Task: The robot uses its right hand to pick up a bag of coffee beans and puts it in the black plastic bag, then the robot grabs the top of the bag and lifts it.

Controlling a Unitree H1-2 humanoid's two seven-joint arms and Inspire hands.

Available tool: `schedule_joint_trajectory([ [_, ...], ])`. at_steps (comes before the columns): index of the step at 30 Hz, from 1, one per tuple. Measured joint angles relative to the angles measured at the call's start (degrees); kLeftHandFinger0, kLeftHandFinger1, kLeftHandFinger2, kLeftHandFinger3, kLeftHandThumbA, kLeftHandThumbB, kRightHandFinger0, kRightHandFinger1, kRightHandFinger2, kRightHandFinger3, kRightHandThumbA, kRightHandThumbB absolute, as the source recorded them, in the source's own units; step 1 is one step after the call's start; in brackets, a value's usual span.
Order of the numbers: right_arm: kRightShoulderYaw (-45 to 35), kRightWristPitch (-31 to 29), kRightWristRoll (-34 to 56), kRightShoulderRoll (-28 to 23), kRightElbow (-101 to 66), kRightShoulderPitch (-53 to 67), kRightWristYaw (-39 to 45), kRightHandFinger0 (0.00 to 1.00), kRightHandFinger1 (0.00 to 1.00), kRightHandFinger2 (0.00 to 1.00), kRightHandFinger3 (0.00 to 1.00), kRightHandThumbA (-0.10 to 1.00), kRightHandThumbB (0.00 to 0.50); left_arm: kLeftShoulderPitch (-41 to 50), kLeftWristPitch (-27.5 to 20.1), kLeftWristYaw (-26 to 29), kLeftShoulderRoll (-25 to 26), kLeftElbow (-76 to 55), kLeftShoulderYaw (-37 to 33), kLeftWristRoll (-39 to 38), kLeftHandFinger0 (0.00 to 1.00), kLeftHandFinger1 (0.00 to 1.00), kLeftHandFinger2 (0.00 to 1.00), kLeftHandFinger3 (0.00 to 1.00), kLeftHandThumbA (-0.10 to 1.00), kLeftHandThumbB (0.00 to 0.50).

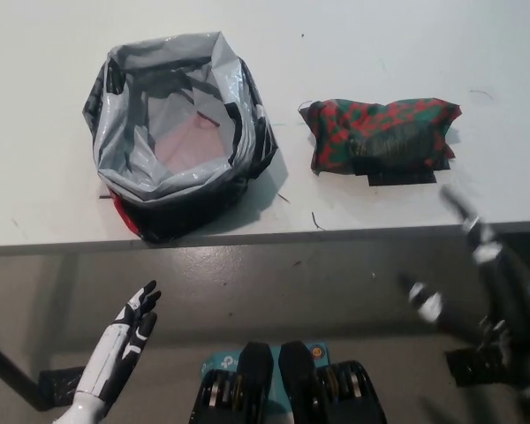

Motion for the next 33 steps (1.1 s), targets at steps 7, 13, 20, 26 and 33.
schedule_joint_trajectory([
  [7,-0.7,9.0,0.0,-11.4,-1.0,-15.1,6.2,1.00,1.00,1.00,1.00,0.73,0.500,0.1,0.0,0.0,-0.1,0.1,-0.5,0.1,1.00,1.00,1.00,1.00,1.00,0.224],
  [13,4.3,15.4,-2.2,-15.5,5.7,-28.8,12.0,1.00,1.00,1.00,1.00,0.77,0.500,0.1,0.0,0.0,-0.1,0.2,-0.9,0.1,1.00,1.00,1.00,1.00,1.00,0.217],
  [20,13.3,21.0,-5.8,-16.0,21.1,-42.2,19.3,1.00,1.00,1.00,1.00,0.81,0.500,0.0,0.0,0.0,-0.1,0.2,-1.1,0.3,1.00,1.00,1.00,1.00,1.00,0.209],
  [26,21.6,25.3,-8.7,-15.8,36.1,-51.7,26.1,1.00,1.00,1.00,1.00,1.00,0.500,-0.1,-0.3,-0.1,-0.2,0.2,-1.2,0.5,1.00,1.00,1.00,1.00,1.00,0.206],
  [33,28.8,27.7,-11.8,-14.1,47.2,-57.9,32.3,1.00,1.00,1.00,1.00,1.00,0.500,-0.1,-0.8,-0.2,-0.2,0.2,-1.3,0.7,1.00,1.00,1.00,1.00,1.00,0.213],
])
